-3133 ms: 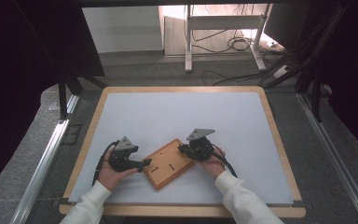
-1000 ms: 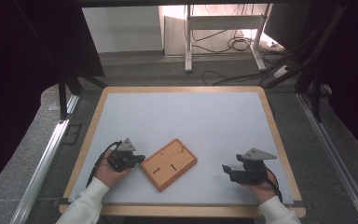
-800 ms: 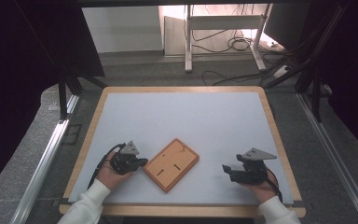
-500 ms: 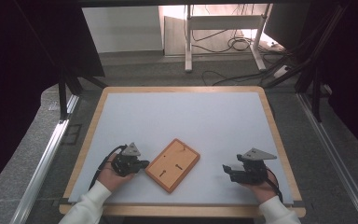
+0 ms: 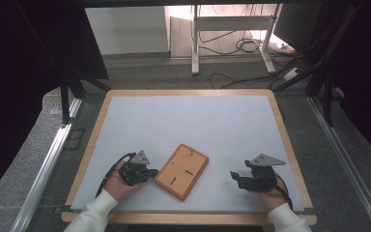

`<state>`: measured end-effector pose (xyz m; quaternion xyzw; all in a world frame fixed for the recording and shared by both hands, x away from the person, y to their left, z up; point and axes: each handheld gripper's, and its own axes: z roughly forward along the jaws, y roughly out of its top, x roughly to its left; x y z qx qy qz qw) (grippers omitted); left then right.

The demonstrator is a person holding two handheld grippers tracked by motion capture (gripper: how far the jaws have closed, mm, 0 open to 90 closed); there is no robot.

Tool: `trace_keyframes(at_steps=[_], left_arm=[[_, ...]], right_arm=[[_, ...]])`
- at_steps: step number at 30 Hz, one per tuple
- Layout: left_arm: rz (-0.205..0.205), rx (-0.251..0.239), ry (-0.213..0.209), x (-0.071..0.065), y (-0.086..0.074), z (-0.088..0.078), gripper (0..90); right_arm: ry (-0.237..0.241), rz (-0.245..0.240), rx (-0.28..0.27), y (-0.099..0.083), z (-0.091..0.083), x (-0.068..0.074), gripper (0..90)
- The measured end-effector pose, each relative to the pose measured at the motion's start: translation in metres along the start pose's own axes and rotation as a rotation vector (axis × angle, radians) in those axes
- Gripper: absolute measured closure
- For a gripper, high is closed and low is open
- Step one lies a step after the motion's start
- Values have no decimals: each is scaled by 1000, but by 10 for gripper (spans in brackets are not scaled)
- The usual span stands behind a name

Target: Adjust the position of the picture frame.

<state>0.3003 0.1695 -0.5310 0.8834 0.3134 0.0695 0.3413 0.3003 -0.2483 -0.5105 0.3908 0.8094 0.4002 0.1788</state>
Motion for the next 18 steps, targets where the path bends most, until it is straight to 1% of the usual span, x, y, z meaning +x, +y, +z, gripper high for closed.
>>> trace_keyframes(at_steps=[1, 3, 5, 6, 11, 18], left_arm=[[-1, -3, -5, -3, 0, 0, 900], [11, 3, -18, -7, -1, 1, 900], [34, 14, -29, -14, -1, 4, 900], [40, 13, -29, -16, -1, 4, 900], [67, 12, -52, -29, 5, 10, 900], [89, 8, -76, -39, 12, 17, 900]], right_arm=[[0, -1, -1, 0, 0, 0, 270], [0, -1, -1, 0, 0, 0, 270], [1, -2, 0, 0, 0, 0, 270], [1, -3, 1, 0, 0, 0, 270], [1, -8, 4, 0, 1, 1, 270], [0, -12, 11, 0, 3, 1, 270]])
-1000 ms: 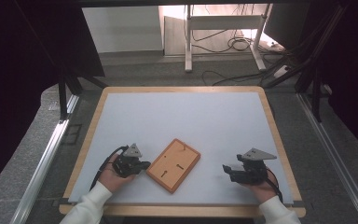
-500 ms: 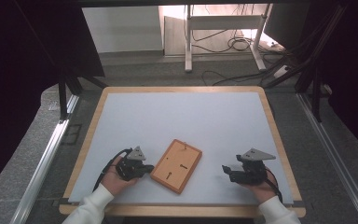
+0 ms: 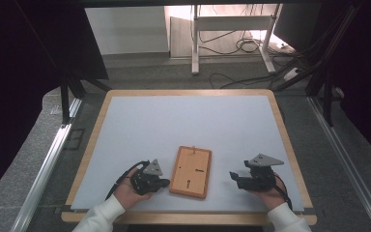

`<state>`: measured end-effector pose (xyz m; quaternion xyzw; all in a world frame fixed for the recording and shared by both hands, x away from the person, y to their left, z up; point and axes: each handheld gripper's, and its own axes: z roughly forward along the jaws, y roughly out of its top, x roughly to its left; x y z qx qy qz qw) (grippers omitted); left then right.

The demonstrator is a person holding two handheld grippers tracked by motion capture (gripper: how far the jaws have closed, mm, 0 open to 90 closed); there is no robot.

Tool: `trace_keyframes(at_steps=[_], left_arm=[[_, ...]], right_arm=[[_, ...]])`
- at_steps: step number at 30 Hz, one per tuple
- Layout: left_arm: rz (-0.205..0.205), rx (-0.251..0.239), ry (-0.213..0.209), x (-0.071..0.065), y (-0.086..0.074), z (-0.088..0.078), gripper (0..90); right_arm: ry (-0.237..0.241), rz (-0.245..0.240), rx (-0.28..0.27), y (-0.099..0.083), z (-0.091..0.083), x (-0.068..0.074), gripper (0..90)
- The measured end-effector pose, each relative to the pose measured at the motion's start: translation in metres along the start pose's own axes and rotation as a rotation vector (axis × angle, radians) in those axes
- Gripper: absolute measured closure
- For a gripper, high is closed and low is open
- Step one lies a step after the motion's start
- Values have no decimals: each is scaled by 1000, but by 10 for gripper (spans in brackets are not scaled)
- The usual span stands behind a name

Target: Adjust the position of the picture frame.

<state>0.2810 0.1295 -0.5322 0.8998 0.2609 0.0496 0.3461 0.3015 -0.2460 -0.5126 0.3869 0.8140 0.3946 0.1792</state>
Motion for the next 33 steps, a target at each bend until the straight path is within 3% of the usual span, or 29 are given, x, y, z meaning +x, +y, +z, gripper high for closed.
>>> trace_keyframes(at_steps=[10, 15, 19, 25, 29, 33], left_arm=[[17, -4, -13, -7, 7, 7, 900], [7, -32, -10, -2, 6, 3, 897], [-4, -65, 44, 6, 1, -4, 824], [-57, -112, 116, 20, -7, -11, 577], [-95, -151, 133, 27, -11, -17, 458], [-132, -190, 112, 34, -13, -23, 479]], right_arm=[[1, -16, 6, 1, 3, 2, 270], [-1, -19, 6, 1, 4, 2, 268], [-3, -15, 7, 0, 3, 1, 268], [2, -8, 5, 1, 5, 1, 267], [10, 1, -13, 5, 6, -1, 264], [24, -13, -33, 7, 7, -1, 264]])
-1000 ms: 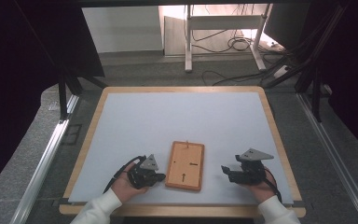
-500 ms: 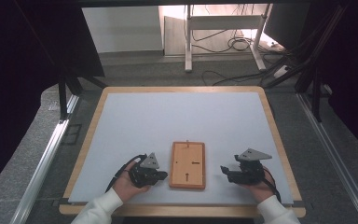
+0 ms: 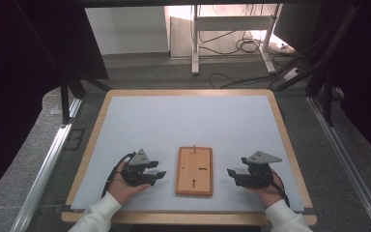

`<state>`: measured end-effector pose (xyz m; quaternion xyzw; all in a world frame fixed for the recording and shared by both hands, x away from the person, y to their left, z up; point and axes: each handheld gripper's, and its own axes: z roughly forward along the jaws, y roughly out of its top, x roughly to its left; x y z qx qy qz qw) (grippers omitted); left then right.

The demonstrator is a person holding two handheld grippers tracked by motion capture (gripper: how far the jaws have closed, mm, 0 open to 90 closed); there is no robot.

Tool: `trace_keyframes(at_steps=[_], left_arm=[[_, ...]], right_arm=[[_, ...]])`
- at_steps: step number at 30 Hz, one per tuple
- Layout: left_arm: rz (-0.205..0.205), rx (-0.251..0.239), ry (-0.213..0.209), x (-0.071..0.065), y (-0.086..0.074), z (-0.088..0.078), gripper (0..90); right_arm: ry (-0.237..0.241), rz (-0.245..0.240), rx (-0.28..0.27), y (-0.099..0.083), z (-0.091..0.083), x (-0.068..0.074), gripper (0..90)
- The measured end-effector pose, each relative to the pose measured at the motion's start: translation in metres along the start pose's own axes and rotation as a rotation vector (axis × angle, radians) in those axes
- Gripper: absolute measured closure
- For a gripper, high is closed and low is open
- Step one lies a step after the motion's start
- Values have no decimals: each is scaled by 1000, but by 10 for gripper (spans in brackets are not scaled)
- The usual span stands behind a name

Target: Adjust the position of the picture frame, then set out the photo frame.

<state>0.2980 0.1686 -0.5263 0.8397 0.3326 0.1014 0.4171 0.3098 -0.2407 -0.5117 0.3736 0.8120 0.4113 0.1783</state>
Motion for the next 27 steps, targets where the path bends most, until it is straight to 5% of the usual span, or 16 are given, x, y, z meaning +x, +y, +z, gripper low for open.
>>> trace_keyframes(at_steps=[11, 21, 27], left_arm=[[-16, 26, 70, 9, -2, -3, 265], [-17, 32, 69, 10, -1, -3, 283], [34, 21, 67, 4, 11, 2, 302]], right_arm=[[-3, -22, 1, -3, -4, 2, 260], [-12, -17, 3, -6, -8, 0, 260], [-2, -29, 8, -5, -6, 1, 260]])
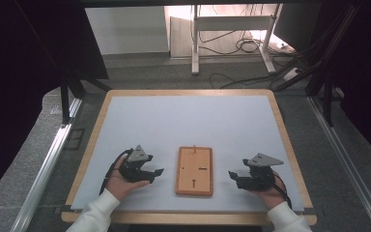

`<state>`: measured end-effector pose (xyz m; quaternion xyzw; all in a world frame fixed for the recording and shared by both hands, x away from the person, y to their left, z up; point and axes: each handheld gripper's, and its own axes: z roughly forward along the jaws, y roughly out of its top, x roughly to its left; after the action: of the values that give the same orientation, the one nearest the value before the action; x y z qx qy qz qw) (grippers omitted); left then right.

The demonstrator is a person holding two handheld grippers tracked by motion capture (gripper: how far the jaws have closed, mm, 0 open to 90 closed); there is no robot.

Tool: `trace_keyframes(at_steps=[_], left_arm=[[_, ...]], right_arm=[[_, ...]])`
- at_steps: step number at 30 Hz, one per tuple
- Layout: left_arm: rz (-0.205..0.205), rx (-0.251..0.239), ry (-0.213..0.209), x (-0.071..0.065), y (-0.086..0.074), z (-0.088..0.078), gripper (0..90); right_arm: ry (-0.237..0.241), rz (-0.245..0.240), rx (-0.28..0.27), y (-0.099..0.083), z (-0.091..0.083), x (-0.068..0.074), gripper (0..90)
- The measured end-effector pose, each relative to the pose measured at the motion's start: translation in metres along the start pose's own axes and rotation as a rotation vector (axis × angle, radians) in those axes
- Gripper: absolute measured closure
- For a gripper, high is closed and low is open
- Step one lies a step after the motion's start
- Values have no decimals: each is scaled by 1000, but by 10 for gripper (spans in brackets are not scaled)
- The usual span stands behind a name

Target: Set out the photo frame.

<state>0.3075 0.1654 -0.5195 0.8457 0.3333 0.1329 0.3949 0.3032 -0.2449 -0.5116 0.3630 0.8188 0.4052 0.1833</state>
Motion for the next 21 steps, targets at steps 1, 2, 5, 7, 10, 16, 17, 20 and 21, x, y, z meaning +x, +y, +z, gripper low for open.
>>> trace_keyframes(at_steps=[1, 2, 5, 7, 10, 16, 17, 20, 21], left_arm=[[2, -3, -2, 0, 3, 2, 302], [4, -3, -4, 0, 5, 3, 302], [0, -3, -18, 1, 11, 7, 307], [1, -5, -25, 3, 15, 9, 307], [5, -8, -35, 5, 21, 12, 318], [15, -19, -61, 6, 37, 23, 323], [22, -21, -66, 5, 40, 26, 325], [39, -22, -78, 2, 50, 35, 335], [47, -20, -82, 0, 53, 39, 336]], right_arm=[[0, -1, 0, 0, 0, 0, 260], [1, 0, -1, -1, -1, 0, 260], [-2, 3, 1, -2, -2, -1, 260], [-5, 3, 2, -3, -3, -1, 260], [-10, 4, 0, -4, -4, 0, 260], [-25, 12, 2, -5, -6, 0, 260], [-26, 13, 3, -6, -6, 0, 260], [-26, 11, 0, -6, -7, 0, 260], [-26, 10, 0, -6, -7, 1, 260]])
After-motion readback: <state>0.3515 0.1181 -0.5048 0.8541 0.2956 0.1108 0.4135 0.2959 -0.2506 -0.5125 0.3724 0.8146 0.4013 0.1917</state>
